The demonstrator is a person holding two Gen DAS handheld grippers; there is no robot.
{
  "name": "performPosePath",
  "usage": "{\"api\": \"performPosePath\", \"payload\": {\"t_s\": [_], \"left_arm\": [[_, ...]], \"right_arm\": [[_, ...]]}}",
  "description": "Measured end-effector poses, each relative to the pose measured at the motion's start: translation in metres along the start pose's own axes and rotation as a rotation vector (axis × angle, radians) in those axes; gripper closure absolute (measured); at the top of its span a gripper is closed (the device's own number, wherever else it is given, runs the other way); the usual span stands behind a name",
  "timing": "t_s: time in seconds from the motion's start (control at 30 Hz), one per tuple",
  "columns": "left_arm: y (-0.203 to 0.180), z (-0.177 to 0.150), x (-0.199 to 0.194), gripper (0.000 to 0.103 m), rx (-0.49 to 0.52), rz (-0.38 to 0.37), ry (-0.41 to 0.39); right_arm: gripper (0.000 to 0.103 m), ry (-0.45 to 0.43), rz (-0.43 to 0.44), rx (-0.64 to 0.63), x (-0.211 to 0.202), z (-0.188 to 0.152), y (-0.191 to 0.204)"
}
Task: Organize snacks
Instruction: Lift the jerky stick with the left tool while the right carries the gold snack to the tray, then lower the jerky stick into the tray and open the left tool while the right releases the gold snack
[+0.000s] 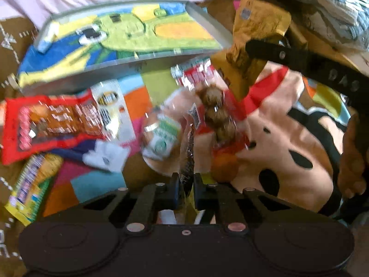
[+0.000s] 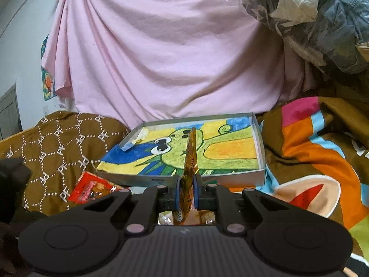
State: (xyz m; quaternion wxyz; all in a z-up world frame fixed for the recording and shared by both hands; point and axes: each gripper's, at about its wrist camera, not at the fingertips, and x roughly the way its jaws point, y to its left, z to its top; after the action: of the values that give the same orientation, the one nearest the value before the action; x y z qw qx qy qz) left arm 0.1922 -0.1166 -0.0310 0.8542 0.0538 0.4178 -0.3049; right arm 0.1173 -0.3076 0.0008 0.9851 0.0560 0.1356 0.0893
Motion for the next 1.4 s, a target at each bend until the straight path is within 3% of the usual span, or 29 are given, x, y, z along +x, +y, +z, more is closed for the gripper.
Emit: {"api": "performPosePath", "payload": {"t_s": [0.13, 0.3, 0.53, 0.83, 1.13, 1.2, 1.3, 1.37, 1.4], "left_arm": [[0.003, 0.014, -0.009, 0.091, -0.021, 0.041, -0.036], [0.015, 0.042, -0.024, 0.091, -0.067, 0.085, -0.172], [0.035, 0.096, -0.013, 0.091, -0.164, 0.15, -0.294], [0.052, 0.145, 0.043, 0.091, -0.236, 0.166, -0.289], [0.06, 0.149, 0.069, 0.09, -0.23, 0.209, -0.254], [0.061, 0.149, 0.069, 0.088, -0.23, 0.23, -0.245], [0.062, 0.147, 0.069, 0.075, -0.248, 0.269, -0.23], [0.064, 0.145, 0.067, 0.059, -0.261, 0.273, -0.23], [0.065, 0.144, 0.066, 0.054, -0.269, 0.279, -0.231]], "right_arm": [[0.09, -0.032, -0.003, 0.023, 0.005, 0.004, -0.007], [0.09, -0.08, -0.001, 0.051, 0.017, 0.013, -0.015], [0.09, -0.127, 0.028, 0.104, 0.055, 0.031, -0.022], [0.09, -0.042, 0.043, 0.204, 0.105, 0.032, -0.038], [0.089, 0.068, -0.025, 0.283, 0.127, 0.024, -0.063], [0.083, 0.079, -0.057, 0.277, 0.128, 0.025, -0.064], [0.069, 0.088, -0.091, 0.26, 0.125, 0.028, -0.063], [0.047, 0.091, -0.115, 0.234, 0.123, 0.03, -0.06], [0.043, 0.09, -0.131, 0.214, 0.122, 0.031, -0.059]]}}
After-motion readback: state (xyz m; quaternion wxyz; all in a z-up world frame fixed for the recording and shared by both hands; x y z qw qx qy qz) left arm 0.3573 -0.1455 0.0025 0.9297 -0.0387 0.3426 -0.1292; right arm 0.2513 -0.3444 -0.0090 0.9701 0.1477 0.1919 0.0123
